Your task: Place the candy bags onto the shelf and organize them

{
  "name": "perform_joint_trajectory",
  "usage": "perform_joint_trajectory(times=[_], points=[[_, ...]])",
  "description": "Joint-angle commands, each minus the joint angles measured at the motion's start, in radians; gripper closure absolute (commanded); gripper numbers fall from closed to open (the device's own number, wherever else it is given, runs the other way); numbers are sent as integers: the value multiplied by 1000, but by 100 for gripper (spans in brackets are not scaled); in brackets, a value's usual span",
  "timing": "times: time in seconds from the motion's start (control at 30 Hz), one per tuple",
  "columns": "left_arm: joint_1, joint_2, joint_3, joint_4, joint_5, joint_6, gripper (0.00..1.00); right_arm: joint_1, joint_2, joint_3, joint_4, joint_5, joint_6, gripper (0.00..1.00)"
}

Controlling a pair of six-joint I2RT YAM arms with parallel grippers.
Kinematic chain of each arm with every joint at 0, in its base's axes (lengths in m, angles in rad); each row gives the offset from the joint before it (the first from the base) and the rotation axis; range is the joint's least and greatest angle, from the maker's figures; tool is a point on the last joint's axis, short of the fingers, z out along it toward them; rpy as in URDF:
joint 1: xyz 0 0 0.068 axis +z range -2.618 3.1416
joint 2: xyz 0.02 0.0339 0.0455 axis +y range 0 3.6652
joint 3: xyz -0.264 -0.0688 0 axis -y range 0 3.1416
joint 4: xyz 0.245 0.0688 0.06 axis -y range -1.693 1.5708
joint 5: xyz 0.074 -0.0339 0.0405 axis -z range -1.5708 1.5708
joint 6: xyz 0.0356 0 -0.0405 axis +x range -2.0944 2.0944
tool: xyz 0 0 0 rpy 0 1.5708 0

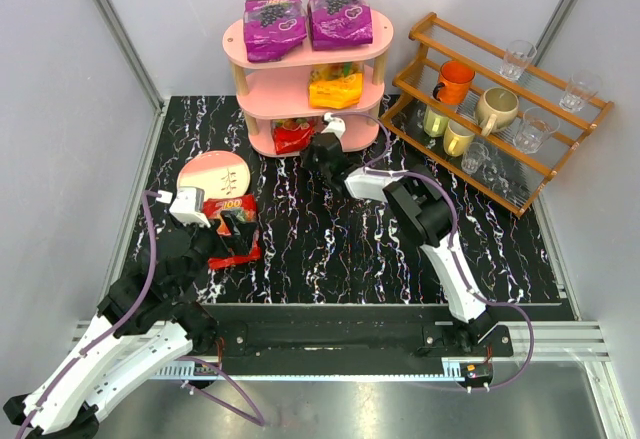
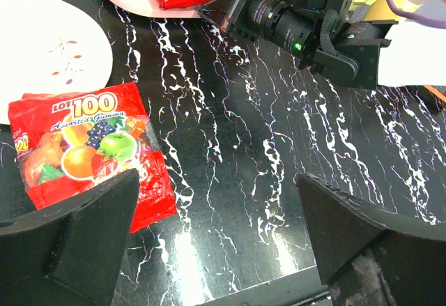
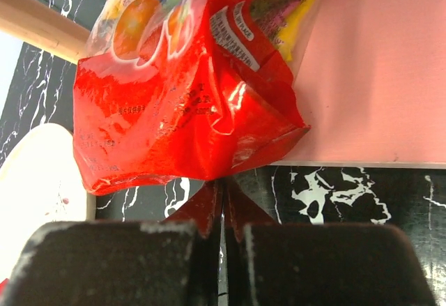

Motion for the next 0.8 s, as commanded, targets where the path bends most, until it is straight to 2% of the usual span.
perform_joint_trajectory(times=[0.0, 0.2, 0.27, 0.33, 0.37, 0.4, 0.53, 0.6, 0.77], points=[[4, -3, 49, 18, -22, 13, 1, -36, -81, -44, 137, -9, -5, 100], [5, 1, 58, 16, -14, 11, 1, -1, -232, -226, 163, -88, -3, 99], [5, 6, 61, 16, -12, 3, 1, 30, -278, -305, 163, -89, -25, 95], [5, 17, 66, 14, -2, -4, 1, 86, -349, -380, 158, -86, -30, 82], [5, 20, 66, 8, 0, -7, 1, 103, -372, -403, 158, -82, -25, 71], [5, 24, 71, 5, 4, -9, 1, 146, -415, -450, 158, -80, -19, 53], [5, 23, 88, -16, 1, -16, 1, 249, -489, -549, 186, -83, 73, 29], [5, 23, 98, -24, -2, -13, 1, 318, -500, -567, 188, -71, 95, 23], [5, 25, 115, -42, 6, -16, 1, 399, -454, -561, 207, -37, 188, 18]])
